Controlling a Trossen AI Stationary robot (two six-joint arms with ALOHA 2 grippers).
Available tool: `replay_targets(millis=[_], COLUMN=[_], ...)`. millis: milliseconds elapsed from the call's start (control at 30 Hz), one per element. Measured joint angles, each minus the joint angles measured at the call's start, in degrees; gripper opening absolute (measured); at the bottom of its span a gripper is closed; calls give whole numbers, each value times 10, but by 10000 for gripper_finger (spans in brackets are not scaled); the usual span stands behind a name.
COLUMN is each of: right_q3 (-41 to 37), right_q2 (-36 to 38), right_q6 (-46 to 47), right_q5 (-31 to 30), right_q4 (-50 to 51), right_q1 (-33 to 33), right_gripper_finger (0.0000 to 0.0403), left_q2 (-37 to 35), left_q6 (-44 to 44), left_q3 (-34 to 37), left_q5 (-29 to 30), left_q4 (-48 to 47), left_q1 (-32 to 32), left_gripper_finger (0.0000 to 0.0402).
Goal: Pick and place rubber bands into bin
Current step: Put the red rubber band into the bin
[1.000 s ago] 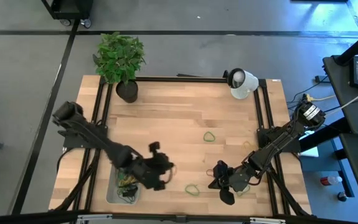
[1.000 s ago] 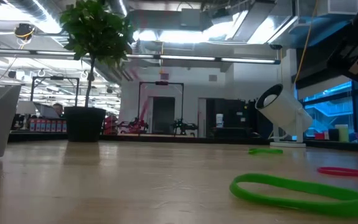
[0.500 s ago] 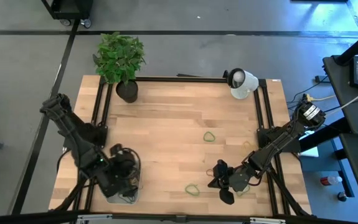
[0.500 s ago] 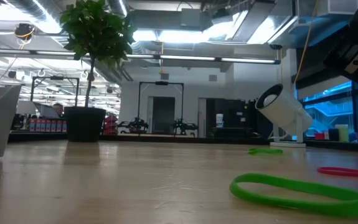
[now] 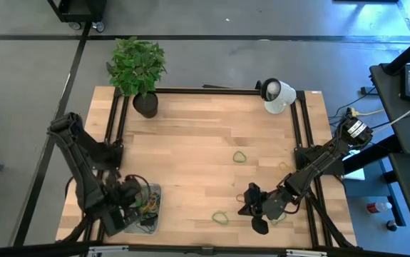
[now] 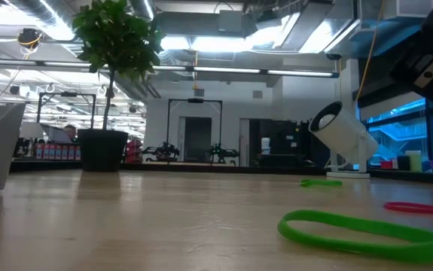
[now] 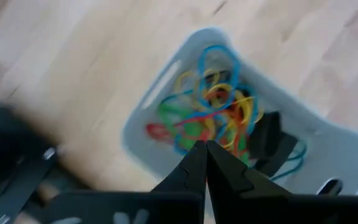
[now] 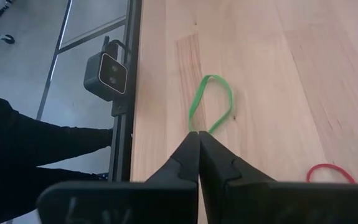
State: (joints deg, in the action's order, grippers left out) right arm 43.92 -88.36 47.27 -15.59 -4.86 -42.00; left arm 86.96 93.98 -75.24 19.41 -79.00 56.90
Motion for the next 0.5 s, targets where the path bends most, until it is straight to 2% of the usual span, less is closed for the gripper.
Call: replay_targets(millis=[100, 167, 500], right_q3=[0, 0, 0], right_q2=[0, 0, 0], right_q6=[0, 0, 0], right_q5=[0, 0, 0], right_q4=[0, 0, 0], right_q1=[2, 5, 11], right_gripper_finger=[3, 3, 3], left_q2=[27, 52, 178], left_q6=[-35, -60, -111], left_q3=[0, 0, 0], left_q5=[21, 11, -120], left_q4=[45, 69, 176], left_q1=[-4, -9, -22], left_gripper_finger=[2, 1, 14])
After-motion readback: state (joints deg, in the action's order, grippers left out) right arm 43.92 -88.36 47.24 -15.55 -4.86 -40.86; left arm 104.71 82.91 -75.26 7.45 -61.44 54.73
